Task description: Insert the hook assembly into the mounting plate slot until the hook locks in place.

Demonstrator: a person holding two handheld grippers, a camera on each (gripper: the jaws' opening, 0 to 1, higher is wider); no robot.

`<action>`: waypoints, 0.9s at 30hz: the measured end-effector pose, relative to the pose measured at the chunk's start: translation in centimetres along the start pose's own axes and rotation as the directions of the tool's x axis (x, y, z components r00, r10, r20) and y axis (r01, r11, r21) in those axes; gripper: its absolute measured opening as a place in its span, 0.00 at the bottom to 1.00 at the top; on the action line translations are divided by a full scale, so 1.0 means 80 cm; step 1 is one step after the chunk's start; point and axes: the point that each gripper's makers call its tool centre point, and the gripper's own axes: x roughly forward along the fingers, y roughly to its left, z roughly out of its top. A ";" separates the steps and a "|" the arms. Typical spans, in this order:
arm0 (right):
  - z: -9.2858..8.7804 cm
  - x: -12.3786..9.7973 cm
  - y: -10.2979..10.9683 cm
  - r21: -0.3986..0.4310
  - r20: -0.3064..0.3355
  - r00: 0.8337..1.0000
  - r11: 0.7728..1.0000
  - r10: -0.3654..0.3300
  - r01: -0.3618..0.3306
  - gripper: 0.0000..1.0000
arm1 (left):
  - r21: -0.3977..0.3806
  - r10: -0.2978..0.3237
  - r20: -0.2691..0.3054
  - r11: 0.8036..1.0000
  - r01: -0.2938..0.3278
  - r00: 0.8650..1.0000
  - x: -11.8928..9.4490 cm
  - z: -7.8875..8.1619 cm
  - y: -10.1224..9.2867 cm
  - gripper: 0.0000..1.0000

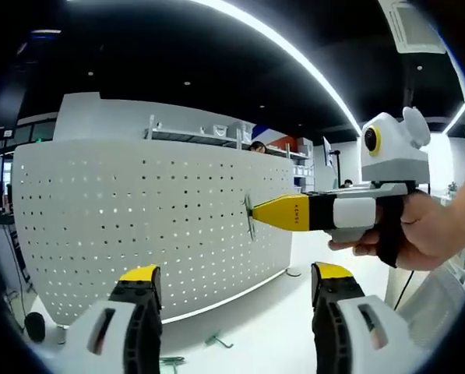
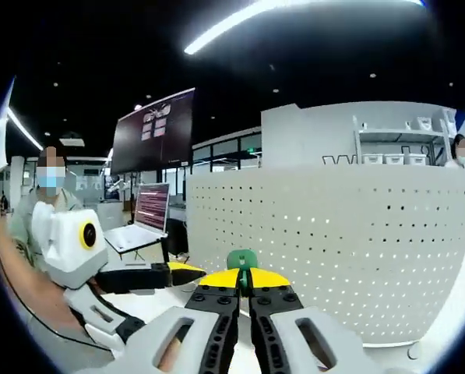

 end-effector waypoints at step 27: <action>0.053 0.057 -0.057 0.125 0.067 0.978 0.974 -0.200 0.190 0.01 | -0.009 0.036 0.022 0.999 -0.035 0.999 -0.028 -0.011 0.029 0.79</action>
